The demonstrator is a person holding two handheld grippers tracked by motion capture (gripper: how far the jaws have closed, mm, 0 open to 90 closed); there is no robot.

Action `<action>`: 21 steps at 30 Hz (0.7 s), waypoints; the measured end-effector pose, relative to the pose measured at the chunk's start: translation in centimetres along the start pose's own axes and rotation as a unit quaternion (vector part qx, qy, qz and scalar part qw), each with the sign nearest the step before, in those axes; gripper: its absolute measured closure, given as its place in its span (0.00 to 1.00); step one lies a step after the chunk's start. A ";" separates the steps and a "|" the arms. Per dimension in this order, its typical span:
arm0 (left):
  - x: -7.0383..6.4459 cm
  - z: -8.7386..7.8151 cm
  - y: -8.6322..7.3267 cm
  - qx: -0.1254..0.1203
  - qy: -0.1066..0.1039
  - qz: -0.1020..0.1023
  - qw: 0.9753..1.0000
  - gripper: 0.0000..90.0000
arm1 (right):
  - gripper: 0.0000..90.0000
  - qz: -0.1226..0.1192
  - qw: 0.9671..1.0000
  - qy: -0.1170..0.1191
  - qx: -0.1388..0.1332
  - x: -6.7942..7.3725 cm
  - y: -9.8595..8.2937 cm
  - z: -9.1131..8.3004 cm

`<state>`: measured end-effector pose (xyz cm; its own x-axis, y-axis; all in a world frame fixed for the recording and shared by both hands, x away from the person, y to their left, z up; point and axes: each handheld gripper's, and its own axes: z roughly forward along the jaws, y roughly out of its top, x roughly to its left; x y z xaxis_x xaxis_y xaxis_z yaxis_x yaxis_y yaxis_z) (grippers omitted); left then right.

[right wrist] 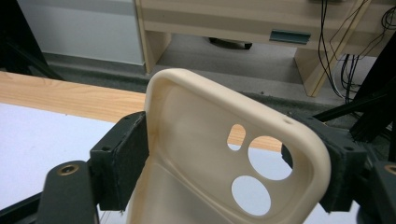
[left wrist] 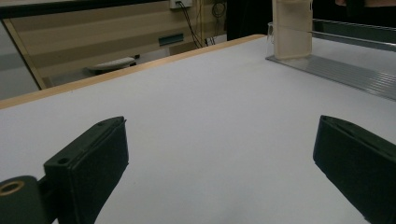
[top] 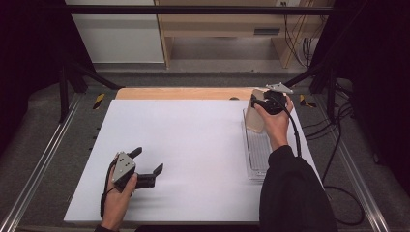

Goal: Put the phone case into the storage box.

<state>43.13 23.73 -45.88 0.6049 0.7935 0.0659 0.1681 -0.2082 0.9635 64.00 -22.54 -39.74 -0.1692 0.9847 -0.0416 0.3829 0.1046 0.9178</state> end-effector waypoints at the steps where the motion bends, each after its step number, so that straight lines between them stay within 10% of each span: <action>1: 0.0 0.0 0.0 0.000 0.000 0.000 1.000 0.03 | 0.24 0.000 1.000 -0.001 0.001 0.0 0.0 0.0; 21: 0.0 0.0 0.0 -0.001 0.000 0.001 1.000 0.03 | 0.17 0.000 1.000 -0.015 0.000 -0.5 0.0 -0.1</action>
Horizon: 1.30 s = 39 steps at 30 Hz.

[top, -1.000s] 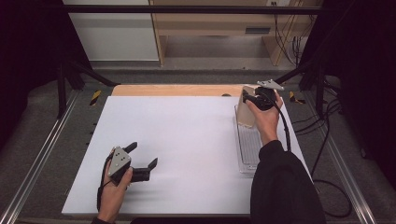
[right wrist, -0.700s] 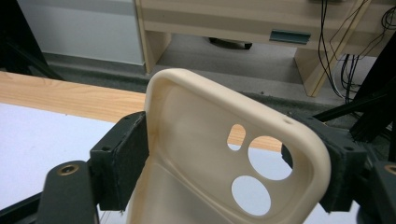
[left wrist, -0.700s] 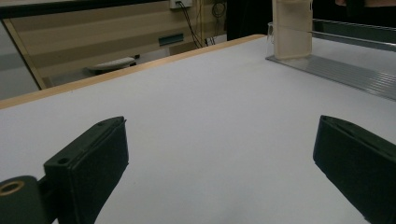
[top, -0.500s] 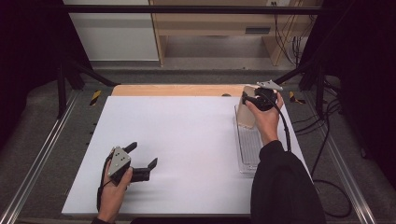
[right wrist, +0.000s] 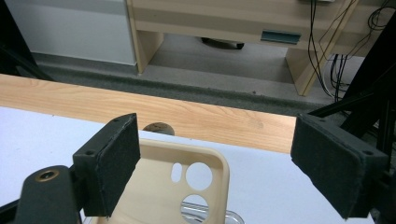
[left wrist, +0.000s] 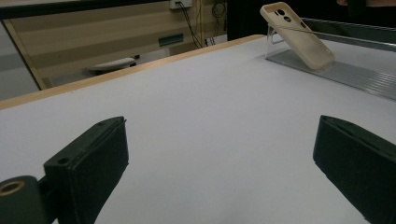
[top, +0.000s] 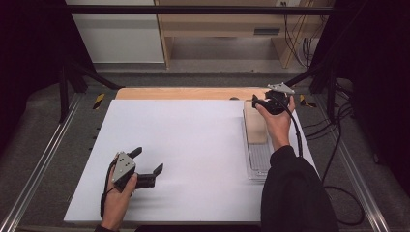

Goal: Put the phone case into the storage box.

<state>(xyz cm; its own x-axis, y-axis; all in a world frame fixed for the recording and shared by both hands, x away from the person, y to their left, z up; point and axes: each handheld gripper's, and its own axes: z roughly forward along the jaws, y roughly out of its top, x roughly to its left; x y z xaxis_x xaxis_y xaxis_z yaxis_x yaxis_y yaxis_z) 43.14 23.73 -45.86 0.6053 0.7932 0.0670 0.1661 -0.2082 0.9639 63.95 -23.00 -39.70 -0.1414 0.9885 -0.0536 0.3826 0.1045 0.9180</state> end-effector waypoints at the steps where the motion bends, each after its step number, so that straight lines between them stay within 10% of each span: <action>1: 0.0 0.0 0.0 0.000 0.000 0.000 1.000 0.03 | 0.17 0.000 1.000 0.000 0.000 0.0 0.0 0.0; 39: 1.1 -0.8 0.0 -0.003 0.015 -0.002 1.000 0.03 | 0.07 0.049 0.996 0.048 0.050 1.3 0.4 -0.9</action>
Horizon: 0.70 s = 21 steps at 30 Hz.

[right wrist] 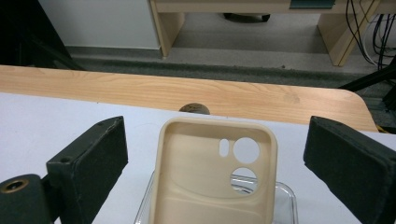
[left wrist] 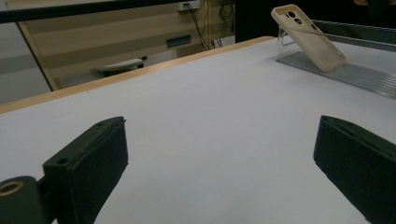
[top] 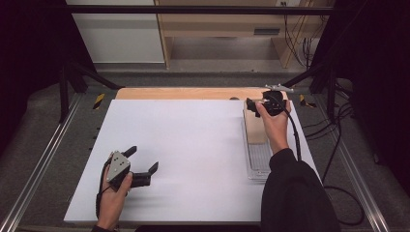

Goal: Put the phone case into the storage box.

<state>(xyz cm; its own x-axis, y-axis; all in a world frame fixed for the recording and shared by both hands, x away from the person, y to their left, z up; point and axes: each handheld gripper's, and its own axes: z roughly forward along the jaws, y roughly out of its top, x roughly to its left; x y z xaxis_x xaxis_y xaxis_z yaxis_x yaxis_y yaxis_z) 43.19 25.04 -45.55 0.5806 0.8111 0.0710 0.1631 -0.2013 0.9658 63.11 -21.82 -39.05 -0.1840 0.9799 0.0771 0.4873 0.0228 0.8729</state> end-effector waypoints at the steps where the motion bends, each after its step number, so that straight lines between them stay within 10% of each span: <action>1: 0.1 0.0 0.0 0.000 0.001 0.000 1.000 0.03 | 0.07 -0.001 1.000 0.001 0.001 0.1 0.0 0.0; 21: 1.1 -0.6 -0.1 -0.005 0.011 -0.010 1.000 0.03 | 0.08 -0.002 1.000 0.009 0.003 0.3 0.4 -0.7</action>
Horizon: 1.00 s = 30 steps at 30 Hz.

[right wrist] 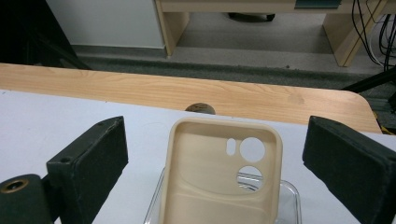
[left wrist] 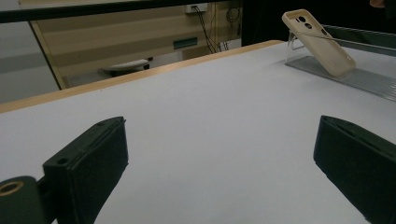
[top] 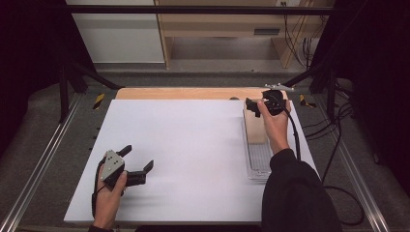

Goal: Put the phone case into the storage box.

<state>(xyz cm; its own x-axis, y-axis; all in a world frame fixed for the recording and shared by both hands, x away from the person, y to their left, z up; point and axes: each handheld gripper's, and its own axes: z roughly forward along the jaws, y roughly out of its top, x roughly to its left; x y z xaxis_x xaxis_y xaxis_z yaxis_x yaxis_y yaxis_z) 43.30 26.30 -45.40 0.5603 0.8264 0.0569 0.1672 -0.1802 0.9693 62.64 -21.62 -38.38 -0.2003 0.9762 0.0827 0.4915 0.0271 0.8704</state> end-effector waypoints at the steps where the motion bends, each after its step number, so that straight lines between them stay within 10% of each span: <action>1: 0.1 0.0 0.0 0.000 0.001 -0.001 1.000 0.03 | 0.08 0.000 1.000 0.000 0.000 0.0 0.0 0.0; 30: 0.6 -0.3 -0.1 0.001 -0.012 -0.005 1.000 0.02 | 0.08 -0.015 1.000 0.022 -0.006 0.4 0.5 -2.0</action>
<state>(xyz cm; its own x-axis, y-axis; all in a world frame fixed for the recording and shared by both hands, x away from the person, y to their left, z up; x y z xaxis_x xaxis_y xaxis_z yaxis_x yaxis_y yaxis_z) 43.37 26.93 -45.40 0.5771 0.8156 0.0420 0.1736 -0.1728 0.9695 61.13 -21.68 -37.01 -0.2527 0.9644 0.0779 0.4751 0.0535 0.8783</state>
